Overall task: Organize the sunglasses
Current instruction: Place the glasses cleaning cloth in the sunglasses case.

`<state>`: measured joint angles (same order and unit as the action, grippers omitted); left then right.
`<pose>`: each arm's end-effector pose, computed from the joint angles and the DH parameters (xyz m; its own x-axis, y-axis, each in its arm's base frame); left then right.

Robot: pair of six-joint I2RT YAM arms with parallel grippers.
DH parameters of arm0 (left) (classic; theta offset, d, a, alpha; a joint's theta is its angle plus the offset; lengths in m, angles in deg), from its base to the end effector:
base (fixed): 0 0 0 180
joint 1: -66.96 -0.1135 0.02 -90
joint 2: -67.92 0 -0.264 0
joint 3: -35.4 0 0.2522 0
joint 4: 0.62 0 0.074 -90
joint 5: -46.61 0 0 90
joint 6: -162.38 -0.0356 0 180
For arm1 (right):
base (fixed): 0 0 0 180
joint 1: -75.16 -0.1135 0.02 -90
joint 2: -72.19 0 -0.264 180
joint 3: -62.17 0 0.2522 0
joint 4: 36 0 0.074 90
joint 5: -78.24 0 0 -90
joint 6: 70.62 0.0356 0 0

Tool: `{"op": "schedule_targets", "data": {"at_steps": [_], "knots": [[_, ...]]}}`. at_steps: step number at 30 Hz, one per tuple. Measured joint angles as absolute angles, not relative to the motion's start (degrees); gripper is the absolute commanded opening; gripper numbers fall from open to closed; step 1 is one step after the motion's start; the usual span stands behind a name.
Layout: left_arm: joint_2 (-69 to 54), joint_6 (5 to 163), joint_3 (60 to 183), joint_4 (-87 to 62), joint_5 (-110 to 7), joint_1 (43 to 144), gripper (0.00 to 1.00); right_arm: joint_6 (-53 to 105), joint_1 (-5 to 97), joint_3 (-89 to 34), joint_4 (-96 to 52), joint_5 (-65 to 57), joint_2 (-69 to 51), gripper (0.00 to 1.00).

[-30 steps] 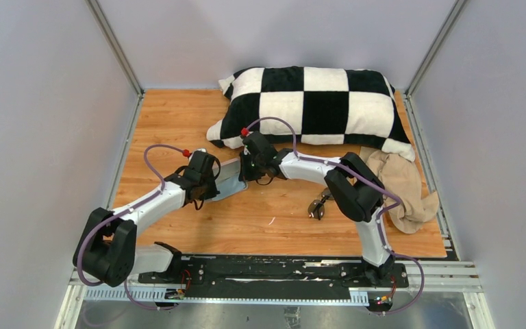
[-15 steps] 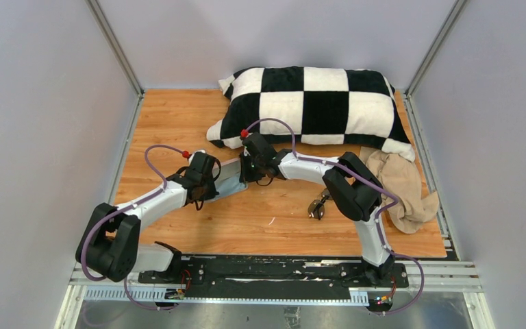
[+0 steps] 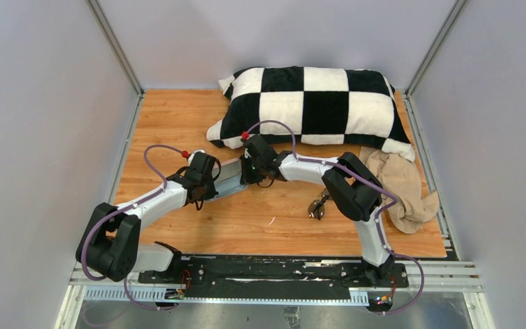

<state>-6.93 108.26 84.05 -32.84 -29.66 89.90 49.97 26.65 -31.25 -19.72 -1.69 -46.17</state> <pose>0.2189 -0.0835 0.1645 -0.7905 -0.2837 -0.5428 -0.2458 0.9587 -0.1431 0.2975 0.3458 0.1676 -0.7955 -0.1431 -0.5889 -0.4877 0.7279 0.4820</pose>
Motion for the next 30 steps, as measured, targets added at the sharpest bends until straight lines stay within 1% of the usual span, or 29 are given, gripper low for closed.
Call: {"op": "schedule_targets", "data": {"at_steps": [4,5,6,9,13,15,16,17,18,20,25,30], "knots": [[-6.95,108.3,84.07,-32.84,-29.66,89.9,0.0,49.94,26.65,-30.77,-20.13,-1.69,-46.17,0.0],[-6.95,108.3,84.05,-32.84,-29.66,89.9,0.02,49.94,26.65,-30.71,-20.13,-1.69,-46.17,0.0],[-6.95,108.3,84.07,-32.86,-29.66,89.9,0.06,49.94,26.65,-30.68,-20.13,-1.69,-46.17,0.0],[-6.95,108.21,84.07,-32.9,-29.63,89.9,0.13,49.94,26.65,-30.68,-20.18,-1.65,-46.17,0.0],[-7.08,108.1,84.1,-33.08,-29.68,89.9,0.18,49.94,26.65,-30.68,-20.18,-1.23,-46.17,0.0],[-7.06,108.1,84.14,-33.34,-29.72,89.9,0.25,49.92,26.65,-30.68,-20.18,-1.21,-46.17,0.0],[-7.04,108.13,84.14,-33.49,-29.83,89.9,0.31,49.9,26.65,-30.68,-20.18,-1.21,-46.17,0.0],[-6.91,108.17,84.14,-33.67,-29.96,89.9,0.35,49.81,26.65,-30.68,-20.18,-1.21,-46.17,0.02],[-6.75,108.06,84.14,-33.86,-30.09,89.88,0.38,49.73,26.65,-30.68,-20.18,-1.21,-46.17,0.08],[-5.99,108.41,84.14,-34.19,-30.25,89.84,0.39,49.53,26.65,-30.68,-20.18,-1.19,-46.15,0.16],[-3.1,108.54,84.93,-36.12,-29.7,89.68,0.39,49.14,26.65,-30.62,-20.28,-0.84,-45.49,0.31],[2.08,108.56,86.33,-38.54,-29.17,89.62,0.42,48.35,26.65,-30.38,-20.22,-0.62,-42.39,0.4]]}}
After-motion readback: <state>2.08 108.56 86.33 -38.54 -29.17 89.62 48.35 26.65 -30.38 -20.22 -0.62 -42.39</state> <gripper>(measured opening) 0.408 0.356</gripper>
